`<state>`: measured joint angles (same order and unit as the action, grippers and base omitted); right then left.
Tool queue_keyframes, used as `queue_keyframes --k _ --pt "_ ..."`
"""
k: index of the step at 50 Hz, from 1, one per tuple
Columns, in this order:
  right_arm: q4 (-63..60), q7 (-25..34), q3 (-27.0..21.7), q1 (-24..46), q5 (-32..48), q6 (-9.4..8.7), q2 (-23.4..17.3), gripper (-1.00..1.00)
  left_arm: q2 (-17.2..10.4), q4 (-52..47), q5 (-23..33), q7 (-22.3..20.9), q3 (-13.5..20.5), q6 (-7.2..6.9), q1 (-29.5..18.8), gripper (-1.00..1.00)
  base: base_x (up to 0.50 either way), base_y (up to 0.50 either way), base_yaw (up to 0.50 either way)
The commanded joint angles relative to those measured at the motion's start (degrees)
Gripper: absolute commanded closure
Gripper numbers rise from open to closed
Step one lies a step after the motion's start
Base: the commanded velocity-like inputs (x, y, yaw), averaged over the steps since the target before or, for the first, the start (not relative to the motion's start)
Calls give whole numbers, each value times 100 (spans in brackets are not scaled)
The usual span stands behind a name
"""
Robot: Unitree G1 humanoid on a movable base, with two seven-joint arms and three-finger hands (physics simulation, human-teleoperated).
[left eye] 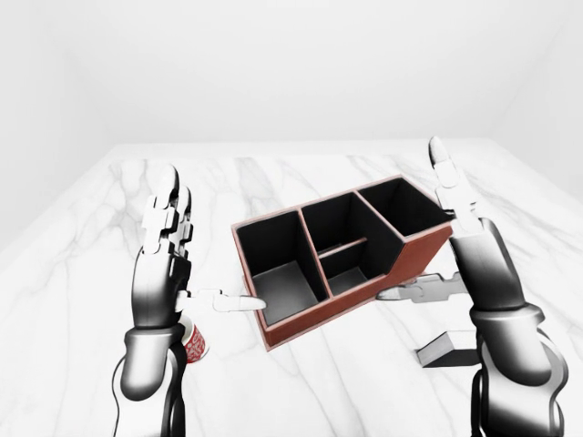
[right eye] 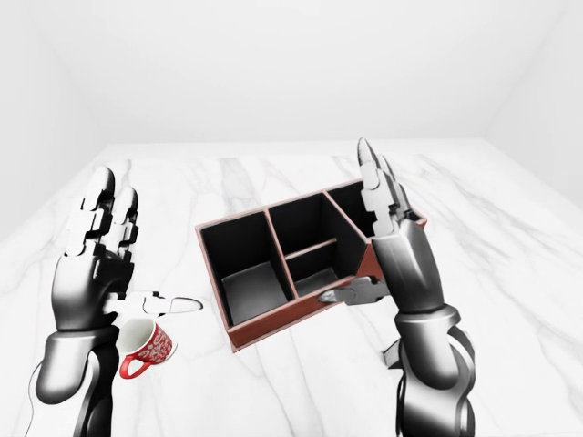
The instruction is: Pick up the book and place it in the back compartment of the caddy.
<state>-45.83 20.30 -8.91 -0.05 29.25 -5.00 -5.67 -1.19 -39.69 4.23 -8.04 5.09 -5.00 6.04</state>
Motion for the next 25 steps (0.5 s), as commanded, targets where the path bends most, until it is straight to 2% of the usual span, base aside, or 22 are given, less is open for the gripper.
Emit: queue_keyframes --k 1,25 --pt "-156 370 -138 -4 472 0 -25 -100 0 -2 7 0 1 0 4 -100 0 0 0" --pt "-536 1041 -237 -87 996 0 -24 -100 0 25 45 0 -26 0 8 -100 0 0 0"
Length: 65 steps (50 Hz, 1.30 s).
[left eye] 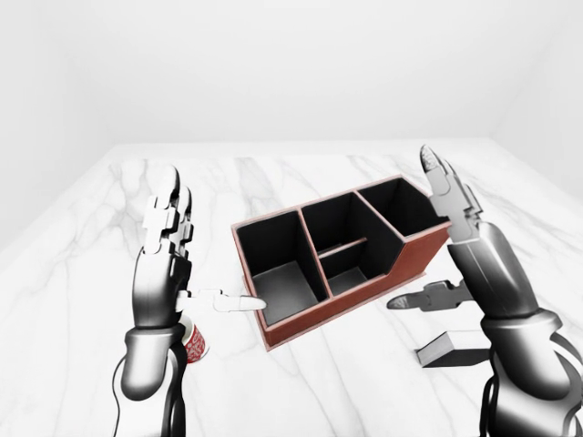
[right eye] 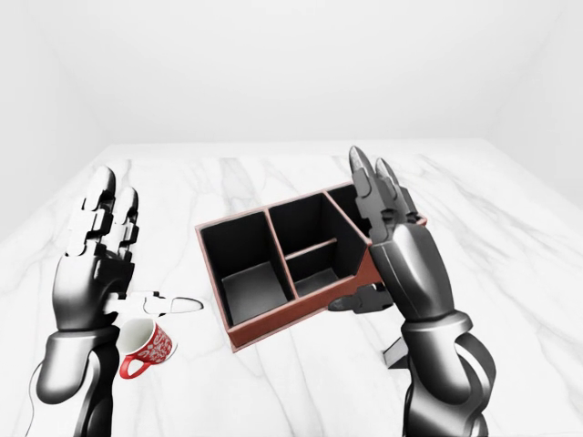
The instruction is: Pick up the book and place it in the back compartment of the caddy.
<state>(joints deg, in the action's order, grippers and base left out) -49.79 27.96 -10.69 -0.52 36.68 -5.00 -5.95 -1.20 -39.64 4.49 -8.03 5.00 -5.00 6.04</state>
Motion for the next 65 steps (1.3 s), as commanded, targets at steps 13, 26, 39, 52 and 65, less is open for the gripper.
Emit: queue_keyframes --k 13,26,39,52,65 --pt "-222 541 -130 -132 555 0 1 -100 0 55 22 -4 -6 0 3 -100 0 0 0" --pt "51 708 -361 -373 869 0 46 -100 7 69 42 7 -44 0 23 -100 0 0 0" --pt "120 879 -614 -543 1039 0 72 -100 6 74 49 10 -43 0 27 -100 0 0 0" --pt "286 998 -821 -693 1151 0 119 -100 6 100 60 13 -46 0 23 -100 0 0 0" --pt "408 1180 -1024 -828 1145 0 143 -100 5 86 67 15 -56 0 20 -100 0 0 0"
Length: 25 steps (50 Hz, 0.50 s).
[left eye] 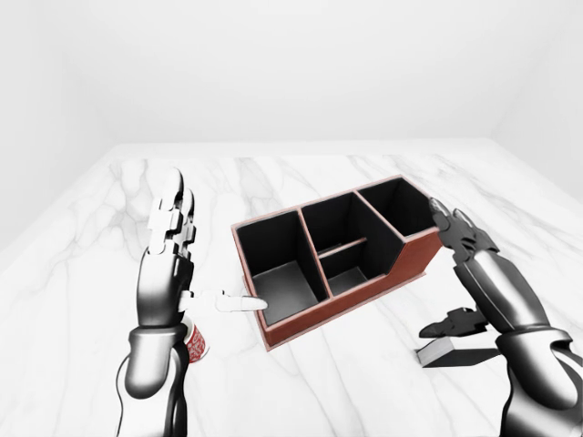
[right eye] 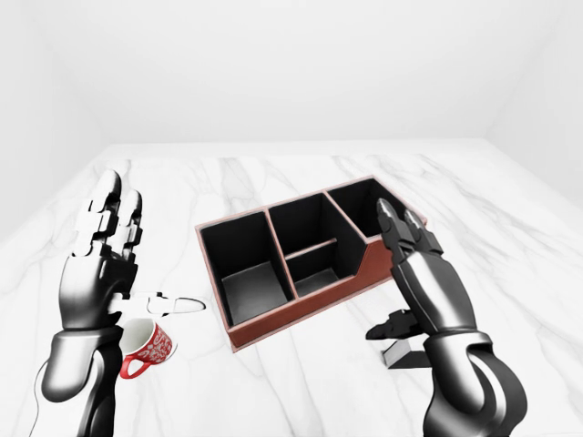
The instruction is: Pick up the book and place it in the back compartment of the caddy.
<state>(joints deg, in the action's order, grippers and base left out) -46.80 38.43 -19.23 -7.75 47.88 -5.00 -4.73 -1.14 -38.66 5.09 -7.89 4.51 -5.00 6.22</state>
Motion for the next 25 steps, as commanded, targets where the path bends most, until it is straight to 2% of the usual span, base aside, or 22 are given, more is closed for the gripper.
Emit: queue_keyframes --k 1,25 --pt "130 140 -183 -102 28 0 28 -100 -1 -10 8 0 -8 0 4 -100 0 0 0" --pt "653 100 -393 -347 147 0 44 -100 0 19 6 -9 -7 0 11 -100 0 0 0"
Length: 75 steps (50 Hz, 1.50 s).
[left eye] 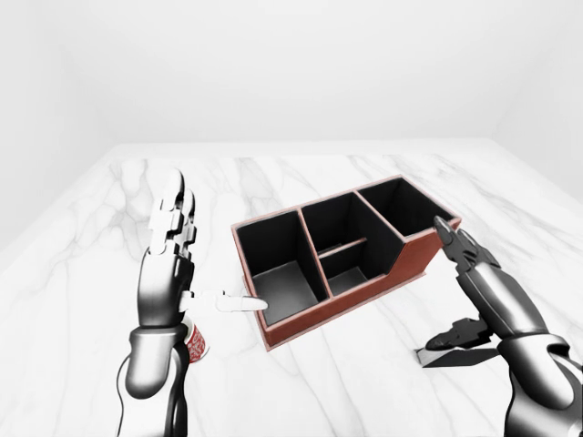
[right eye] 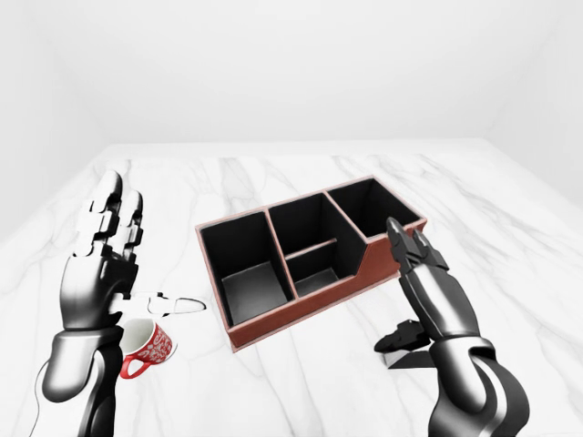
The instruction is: Pick up the book and place it in the back compartment of the caddy.
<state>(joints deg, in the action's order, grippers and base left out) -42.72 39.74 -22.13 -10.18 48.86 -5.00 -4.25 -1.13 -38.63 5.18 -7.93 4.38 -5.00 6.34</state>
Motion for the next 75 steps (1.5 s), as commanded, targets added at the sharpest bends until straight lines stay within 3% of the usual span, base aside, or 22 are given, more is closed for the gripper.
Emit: queue_keyframes --k 1,12,25,29,33,75 --pt "292 -51 -116 -118 56 0 -6 -100 -1 25 -3 -2 7 0 -1 -100 0 0 0" --pt "652 -117 -282 -202 102 13 -30 -100 -1 -23 -8 -5 24 0 -6 -100 0 0 0" --pt "980 -160 -504 -248 119 410 -104 -100 2 21 11 5 -2 0 6 -100 0 0 0" --pt "1207 -290 -569 -290 258 734 -165 -100 -1 23 12 2 1 0 4 -100 0 0 0" --pt "1303 -309 -650 -261 253 827 -201 -100 -1 16 8 0 10 0 0 -100 0 0 0" --pt "1896 -405 -1074 -224 120 1000 -437 -100 -1 45 17 9 5 0 -4 -100 0 0 0"
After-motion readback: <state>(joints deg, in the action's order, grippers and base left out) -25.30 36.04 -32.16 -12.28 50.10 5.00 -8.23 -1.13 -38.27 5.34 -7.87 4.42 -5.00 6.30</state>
